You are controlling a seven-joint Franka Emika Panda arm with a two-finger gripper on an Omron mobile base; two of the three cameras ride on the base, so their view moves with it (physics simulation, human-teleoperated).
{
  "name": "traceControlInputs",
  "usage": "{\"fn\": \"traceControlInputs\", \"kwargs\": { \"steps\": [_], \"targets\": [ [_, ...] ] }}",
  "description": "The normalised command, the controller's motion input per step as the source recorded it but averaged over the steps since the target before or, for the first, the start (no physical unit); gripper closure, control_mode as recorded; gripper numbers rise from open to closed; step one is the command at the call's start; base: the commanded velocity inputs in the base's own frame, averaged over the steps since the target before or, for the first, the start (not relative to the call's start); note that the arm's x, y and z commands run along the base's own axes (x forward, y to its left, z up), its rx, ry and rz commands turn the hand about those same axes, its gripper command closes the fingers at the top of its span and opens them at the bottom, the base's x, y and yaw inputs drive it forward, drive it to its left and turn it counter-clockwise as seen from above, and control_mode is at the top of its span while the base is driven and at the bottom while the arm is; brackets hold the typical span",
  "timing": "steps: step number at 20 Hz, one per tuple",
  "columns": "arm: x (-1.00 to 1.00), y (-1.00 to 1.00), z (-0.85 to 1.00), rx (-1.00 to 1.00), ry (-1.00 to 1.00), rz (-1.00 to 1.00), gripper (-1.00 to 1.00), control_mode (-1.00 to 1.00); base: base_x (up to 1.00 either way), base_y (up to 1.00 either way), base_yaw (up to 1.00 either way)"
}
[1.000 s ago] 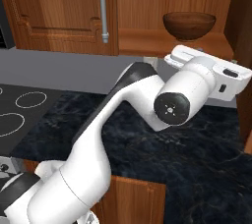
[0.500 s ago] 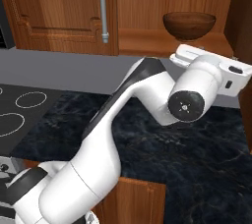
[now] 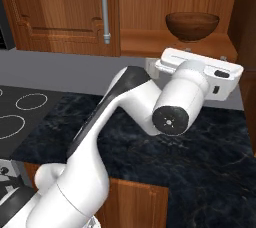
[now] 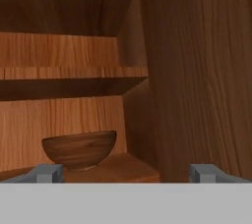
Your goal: Move the bowls from the cabinet to the plates on the dining table.
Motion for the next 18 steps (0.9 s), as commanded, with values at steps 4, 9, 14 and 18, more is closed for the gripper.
{"fn": "traceControlInputs", "kwargs": {
  "steps": [4, 9, 14, 18],
  "targets": [
    [-0.21, 0.58, 0.00, -0.07, -0.07, 0.00, -1.00, -1.00, 0.00, 0.00, 0.00],
    [-0.21, 0.62, 0.01, -0.02, -0.03, 0.01, -1.00, -1.00, 0.00, 0.00, 0.00],
    [-0.20, 0.57, 0.20, -0.04, -0.03, 0.04, -1.00, -1.00, 0.00, 0.00, 0.00],
    [-0.17, 0.57, 0.33, -0.08, -0.04, 0.01, -1.00, -1.00, 0.00, 0.00, 0.00]
  ]
}}
